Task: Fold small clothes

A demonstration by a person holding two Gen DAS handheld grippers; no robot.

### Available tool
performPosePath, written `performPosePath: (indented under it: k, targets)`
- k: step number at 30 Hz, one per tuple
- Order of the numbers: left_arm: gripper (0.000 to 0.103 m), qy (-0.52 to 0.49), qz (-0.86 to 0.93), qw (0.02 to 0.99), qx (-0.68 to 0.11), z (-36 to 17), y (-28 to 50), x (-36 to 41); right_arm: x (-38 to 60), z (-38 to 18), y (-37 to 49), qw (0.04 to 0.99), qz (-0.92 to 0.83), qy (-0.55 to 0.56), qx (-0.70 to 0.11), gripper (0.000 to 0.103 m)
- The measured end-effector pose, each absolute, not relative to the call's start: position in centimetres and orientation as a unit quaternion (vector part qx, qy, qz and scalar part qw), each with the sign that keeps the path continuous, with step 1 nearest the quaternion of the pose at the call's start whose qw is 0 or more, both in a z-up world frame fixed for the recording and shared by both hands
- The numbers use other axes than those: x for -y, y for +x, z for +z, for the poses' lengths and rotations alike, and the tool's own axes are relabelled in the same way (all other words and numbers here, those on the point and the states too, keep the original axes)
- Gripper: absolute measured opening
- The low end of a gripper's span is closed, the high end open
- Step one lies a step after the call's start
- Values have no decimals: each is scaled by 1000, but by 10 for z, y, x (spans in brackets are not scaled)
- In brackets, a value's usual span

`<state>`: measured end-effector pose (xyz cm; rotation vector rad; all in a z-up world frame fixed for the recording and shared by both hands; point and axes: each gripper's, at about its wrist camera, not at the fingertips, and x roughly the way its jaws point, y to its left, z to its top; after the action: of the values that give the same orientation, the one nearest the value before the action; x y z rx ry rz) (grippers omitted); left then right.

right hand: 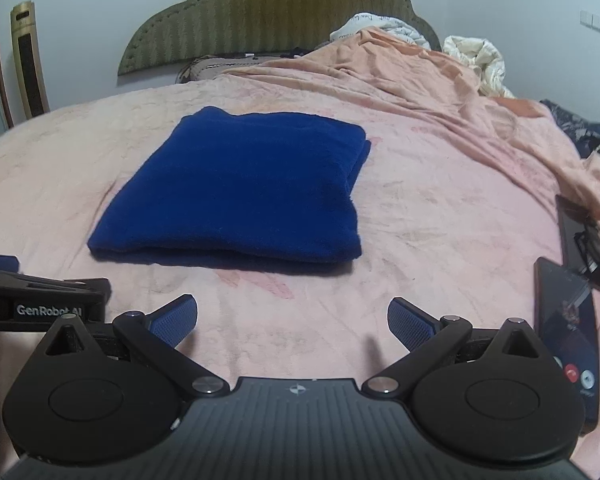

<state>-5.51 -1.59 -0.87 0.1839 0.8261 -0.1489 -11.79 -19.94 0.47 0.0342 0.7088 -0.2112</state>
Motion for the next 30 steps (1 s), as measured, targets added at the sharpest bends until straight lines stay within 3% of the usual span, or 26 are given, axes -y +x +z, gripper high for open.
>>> performPosePath:
  k: [30]
  targets:
    - [103, 88, -76, 908, -403, -9, -55, 16, 199, 7, -118, 933, -99, 26, -344, 103]
